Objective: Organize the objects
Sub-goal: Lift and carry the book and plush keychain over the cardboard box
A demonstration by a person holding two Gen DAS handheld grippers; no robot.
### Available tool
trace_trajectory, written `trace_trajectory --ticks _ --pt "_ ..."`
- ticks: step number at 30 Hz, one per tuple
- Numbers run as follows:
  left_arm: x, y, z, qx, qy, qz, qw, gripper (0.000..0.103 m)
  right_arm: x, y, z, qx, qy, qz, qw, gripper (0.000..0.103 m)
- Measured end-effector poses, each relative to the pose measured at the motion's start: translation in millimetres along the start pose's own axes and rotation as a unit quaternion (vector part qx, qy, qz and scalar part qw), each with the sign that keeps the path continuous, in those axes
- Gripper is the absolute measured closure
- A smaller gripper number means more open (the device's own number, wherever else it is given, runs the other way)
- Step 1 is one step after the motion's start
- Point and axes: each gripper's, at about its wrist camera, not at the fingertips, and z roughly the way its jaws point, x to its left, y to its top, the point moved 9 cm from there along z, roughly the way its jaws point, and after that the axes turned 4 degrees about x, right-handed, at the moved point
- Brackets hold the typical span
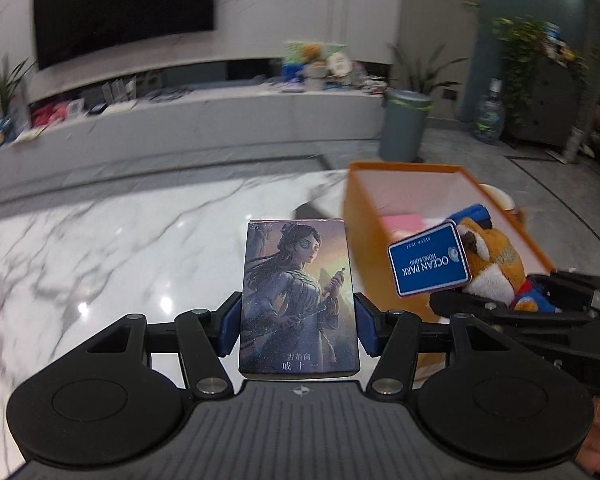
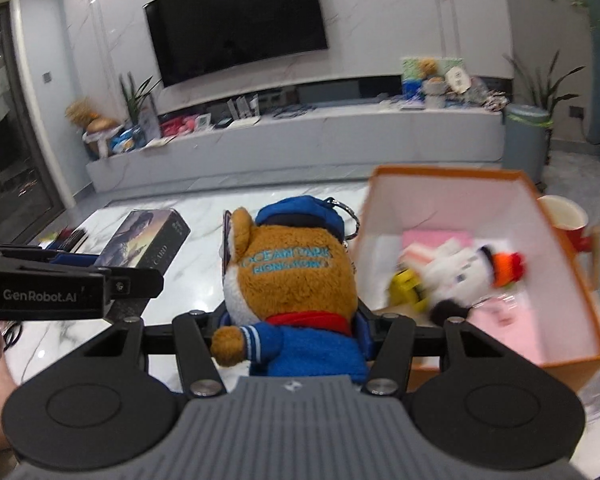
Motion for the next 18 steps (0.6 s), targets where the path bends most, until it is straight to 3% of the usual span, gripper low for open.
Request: trace_trajectory --ticks 8,18 --pt "-70.6 38.0 33.0 -0.012 -0.05 0.072 0.9961 0.038 -64.0 21.2 -29.0 -0.013 -0.059 0.002 0.998 0.045" --pt "-137.5 42.5 96.0 0.031 -0.105 0.159 0.9811 0.038 -125.5 38.7 -42.4 -0.011 -0.115 -0.024 0.993 0.045"
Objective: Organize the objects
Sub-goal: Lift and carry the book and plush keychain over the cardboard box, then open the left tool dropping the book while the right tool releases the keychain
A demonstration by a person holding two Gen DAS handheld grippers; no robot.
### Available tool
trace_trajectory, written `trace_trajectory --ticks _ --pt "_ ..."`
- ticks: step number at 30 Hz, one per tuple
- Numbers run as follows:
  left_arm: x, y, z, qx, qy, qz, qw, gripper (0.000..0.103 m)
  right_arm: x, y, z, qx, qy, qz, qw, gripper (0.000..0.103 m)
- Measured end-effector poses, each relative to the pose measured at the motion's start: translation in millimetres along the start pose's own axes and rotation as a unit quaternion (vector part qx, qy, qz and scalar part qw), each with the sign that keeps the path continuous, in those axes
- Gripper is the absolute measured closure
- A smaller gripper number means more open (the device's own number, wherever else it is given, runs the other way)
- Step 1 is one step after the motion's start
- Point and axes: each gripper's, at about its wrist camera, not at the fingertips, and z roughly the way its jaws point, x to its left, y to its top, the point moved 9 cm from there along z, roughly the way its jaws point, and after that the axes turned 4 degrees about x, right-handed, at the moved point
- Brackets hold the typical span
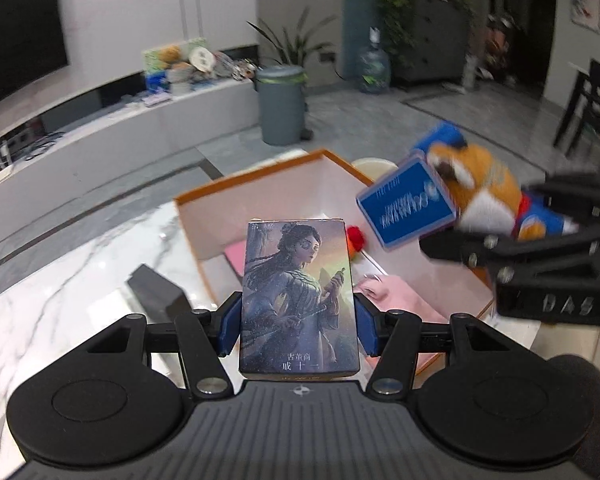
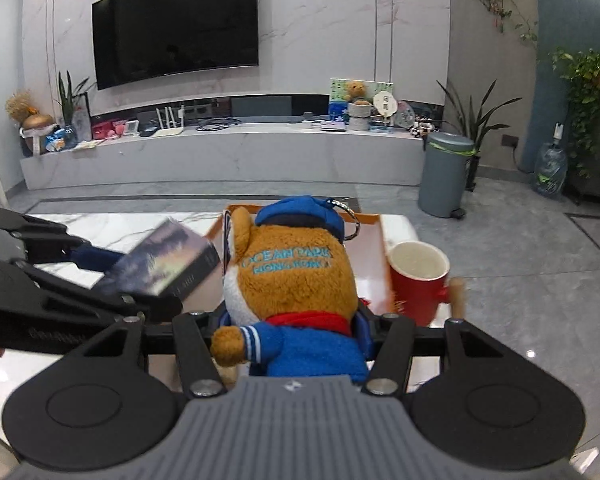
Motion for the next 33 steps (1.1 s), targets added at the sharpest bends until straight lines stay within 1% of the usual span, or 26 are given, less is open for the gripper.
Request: trace_trajectory --ticks 4,12,20,22,26,29,33 --pt "-12.8 -1.6 22.3 0.021 -0.007 0.018 0.9996 0.038 -15.5 5.3 9.5 0.002 -0.007 0.0 1.0 0.045" --pt "-28.6 -12.9 56.8 0.068 -0.019 0.055 0.996 0.038 -28.8 12.1 36.1 0.021 -0.019 -0.028 0.999 0.045" --pt "-35.4 -29.5 74.9 0.1 -0.029 0.068 0.9922 0.038 -32.0 14.8 57.7 0.037 -0.017 -0.056 0.998 0.045" --pt "-35.8 -30.6 75.9 0.103 -0.041 0.059 0.9921 0.038 -32.5 15.1 61.7 0.041 -0.013 -0.054 0.998 0.045" --pt "-34.6 -29.4 80.1 0.111 -0.049 0.057 0.991 0.038 -35.4 17.4 74.0 0.053 -0.005 -0.053 0.997 0.045" --pt "-32.3 -24.0 89.1 0.123 -0.057 0.054 0.9893 0.038 -33.1 18.3 87.0 0.066 0.001 -0.07 0.995 0.045" --pt "-30.3 -29.4 99.4 0.145 -0.064 0.051 0.986 0.038 -27.9 21.6 105.7 0.082 0.012 -0.099 0.992 0.045"
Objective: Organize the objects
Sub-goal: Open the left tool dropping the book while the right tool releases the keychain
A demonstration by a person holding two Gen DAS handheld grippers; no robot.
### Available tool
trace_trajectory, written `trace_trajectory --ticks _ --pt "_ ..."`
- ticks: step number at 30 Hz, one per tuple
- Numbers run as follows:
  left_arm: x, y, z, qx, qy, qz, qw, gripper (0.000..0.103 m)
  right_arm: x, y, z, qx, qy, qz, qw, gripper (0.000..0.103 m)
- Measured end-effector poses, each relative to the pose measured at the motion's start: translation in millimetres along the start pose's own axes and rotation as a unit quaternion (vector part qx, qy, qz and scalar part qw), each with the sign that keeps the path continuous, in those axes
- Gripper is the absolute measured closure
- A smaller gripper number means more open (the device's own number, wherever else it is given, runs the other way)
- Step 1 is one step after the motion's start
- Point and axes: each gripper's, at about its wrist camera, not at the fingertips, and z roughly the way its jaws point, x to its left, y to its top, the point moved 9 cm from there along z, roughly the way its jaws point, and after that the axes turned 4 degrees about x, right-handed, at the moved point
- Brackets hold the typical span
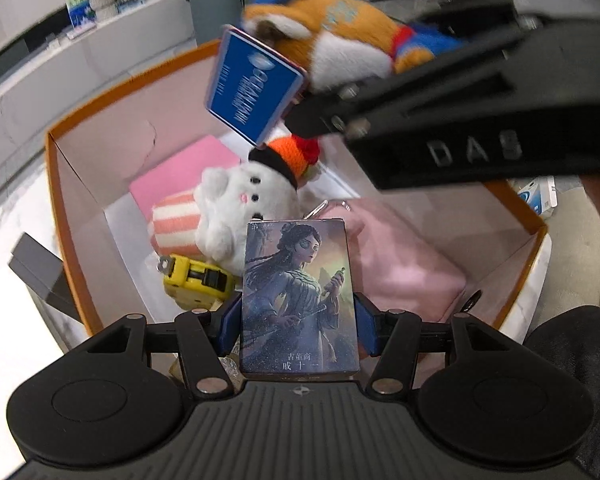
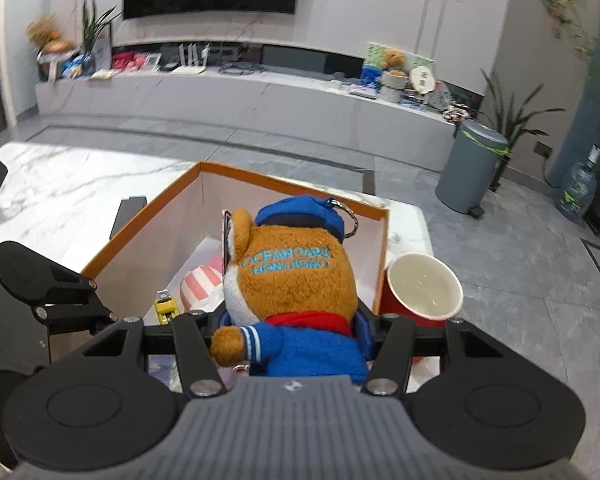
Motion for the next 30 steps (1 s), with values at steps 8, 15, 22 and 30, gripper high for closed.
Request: trace_trajectory --ticks 8,15,22,30 --pt "-0.5 0.0 7.4 0.021 -0.002 0.024 0.9995 0.038 11.4 33.2 37.5 0.013 0.072 -0.123 0.99 0.045" --pt "-2.8 3.7 12.4 0.036 -0.005 0.054 0.9979 0.037 24.8 37.5 88.2 0.052 0.107 -0.274 0.954 0.045" --pt "-2.1 3.4 15.3 0.044 -0.019 0.067 0.9966 0.036 30.4 30.1 125.0 0.079 0.108 -0.347 0.928 0.045" --pt "-14.8 -7.6 18.0 0.053 -0.026 0.06 0.9964 0.032 29.5 23.5 149.7 0.107 0.099 -0.385 0.911 0.045"
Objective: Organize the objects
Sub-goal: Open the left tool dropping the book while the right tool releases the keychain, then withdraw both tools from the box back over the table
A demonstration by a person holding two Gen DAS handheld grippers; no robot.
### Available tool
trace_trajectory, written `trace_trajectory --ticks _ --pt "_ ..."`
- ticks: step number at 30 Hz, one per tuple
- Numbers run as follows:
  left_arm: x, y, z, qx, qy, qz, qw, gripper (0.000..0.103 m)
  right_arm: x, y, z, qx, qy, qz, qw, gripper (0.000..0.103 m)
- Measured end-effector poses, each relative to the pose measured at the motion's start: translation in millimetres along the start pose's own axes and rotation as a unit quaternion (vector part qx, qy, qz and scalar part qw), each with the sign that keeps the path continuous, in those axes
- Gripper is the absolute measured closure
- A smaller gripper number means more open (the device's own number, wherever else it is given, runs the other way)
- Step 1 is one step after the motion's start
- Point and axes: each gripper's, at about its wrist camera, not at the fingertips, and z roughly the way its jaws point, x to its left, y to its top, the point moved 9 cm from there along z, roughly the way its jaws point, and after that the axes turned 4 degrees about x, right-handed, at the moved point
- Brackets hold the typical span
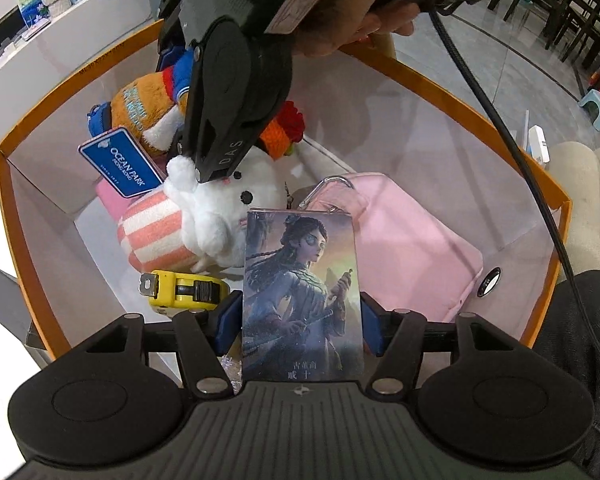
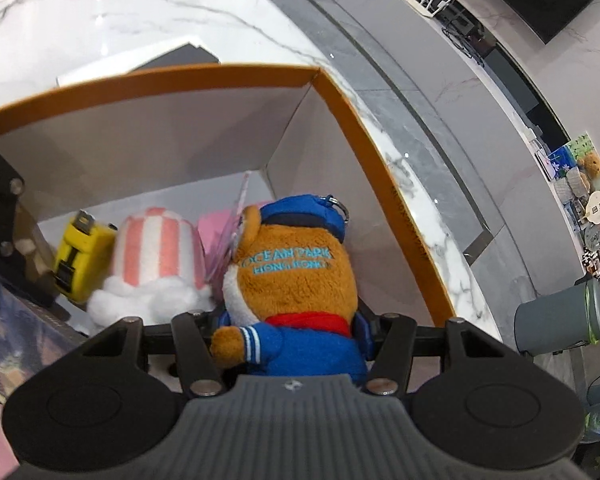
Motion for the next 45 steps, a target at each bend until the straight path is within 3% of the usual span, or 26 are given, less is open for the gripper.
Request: trace_trajectory --ticks 7,11,21,45 --pt "-0.3 5.6 2.5 0.008 0.01 0.004 0.9999 0.031 -1.5 0.0 8.9 0.014 -0.003 -0.001 1.0 0.043" --pt "2.6 5.8 3.3 0.006 0.016 0.002 0.9999 0.03 -4.2 -2.7 4.3 0.013 -0.017 -0.01 1.0 0.028" --pt "7.6 18.0 -22.6 -0.031 0.016 -0.013 0.9993 0.029 -11.6 -5.0 -16.2 0.02 -0.036 -0.011 0.999 0.026" --pt "19.1 21.9 -103.7 -0.101 0.064 -0.038 0.9921 0.027 -0.5 0.4 -133.1 0.015 -0.073 -0.03 0.997 0.022"
